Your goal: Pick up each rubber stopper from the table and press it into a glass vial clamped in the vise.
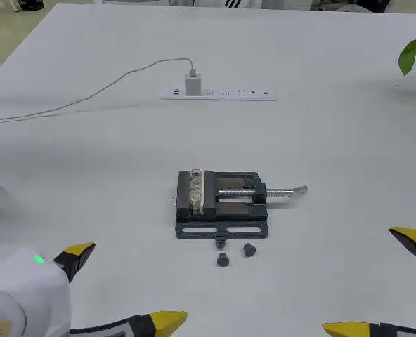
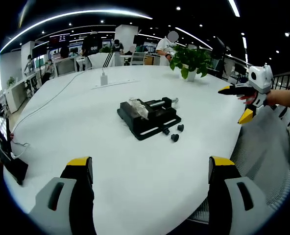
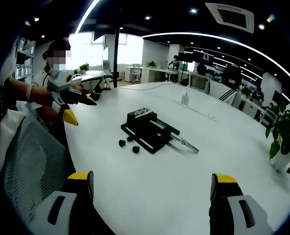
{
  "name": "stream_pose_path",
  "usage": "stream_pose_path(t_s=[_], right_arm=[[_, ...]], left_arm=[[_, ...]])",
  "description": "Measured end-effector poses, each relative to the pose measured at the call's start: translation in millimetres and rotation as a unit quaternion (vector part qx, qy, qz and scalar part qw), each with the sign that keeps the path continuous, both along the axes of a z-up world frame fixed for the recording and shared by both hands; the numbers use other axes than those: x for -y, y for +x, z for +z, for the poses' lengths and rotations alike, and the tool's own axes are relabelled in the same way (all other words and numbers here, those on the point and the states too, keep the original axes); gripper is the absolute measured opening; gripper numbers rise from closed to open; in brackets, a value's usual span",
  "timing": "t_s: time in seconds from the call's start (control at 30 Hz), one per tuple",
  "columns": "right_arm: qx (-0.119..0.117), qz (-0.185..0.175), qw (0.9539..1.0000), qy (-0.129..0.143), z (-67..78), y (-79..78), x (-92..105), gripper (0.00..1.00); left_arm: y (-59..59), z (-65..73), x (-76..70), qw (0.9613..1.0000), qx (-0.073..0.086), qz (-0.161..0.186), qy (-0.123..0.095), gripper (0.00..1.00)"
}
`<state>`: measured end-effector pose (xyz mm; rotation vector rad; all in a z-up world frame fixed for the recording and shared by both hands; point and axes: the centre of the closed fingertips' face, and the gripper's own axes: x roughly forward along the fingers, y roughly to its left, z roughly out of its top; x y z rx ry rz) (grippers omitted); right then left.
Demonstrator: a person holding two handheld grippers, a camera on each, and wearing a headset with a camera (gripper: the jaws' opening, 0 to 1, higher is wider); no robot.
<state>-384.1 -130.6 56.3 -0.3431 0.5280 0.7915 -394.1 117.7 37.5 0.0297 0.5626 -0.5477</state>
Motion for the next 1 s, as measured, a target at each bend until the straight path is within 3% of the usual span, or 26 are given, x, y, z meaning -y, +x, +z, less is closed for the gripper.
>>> stream_pose_path(t_s=[0.2,0.37,0.57,0.7,1.0], right_arm=[[0.018,0.001,0.9998,0.002,6.0,12.7,-13.0,0.97],[0.018,0.006,0.9998,0.002,6.7,20.1,-28.1,0.94],[0.013,0.010,0.9997,-0.018,-3.5,27.8,-46.5,0.91],[0.035,0.004,0.9988,-0.035,-7.0,34.3,-59.9,0.80],[0.019,-0.017,0.9995,-0.020,-23.8,49.0,-86.0,0.63]], left_arm=[[2.5,0.5,0.2,1.0000,0.001,-0.002,0.000,0.98],[0.6,-0.3,3.0,0.9999,-0.001,-0.013,0.004,0.98],[0.1,0.5,4.4,0.9998,0.000,-0.018,0.003,0.97],[-0.9,0.5,5.1,0.9998,0.000,-0.018,0.003,0.97],[-5.2,-2.9,7.3,0.9998,-0.004,-0.019,0.000,0.96]])
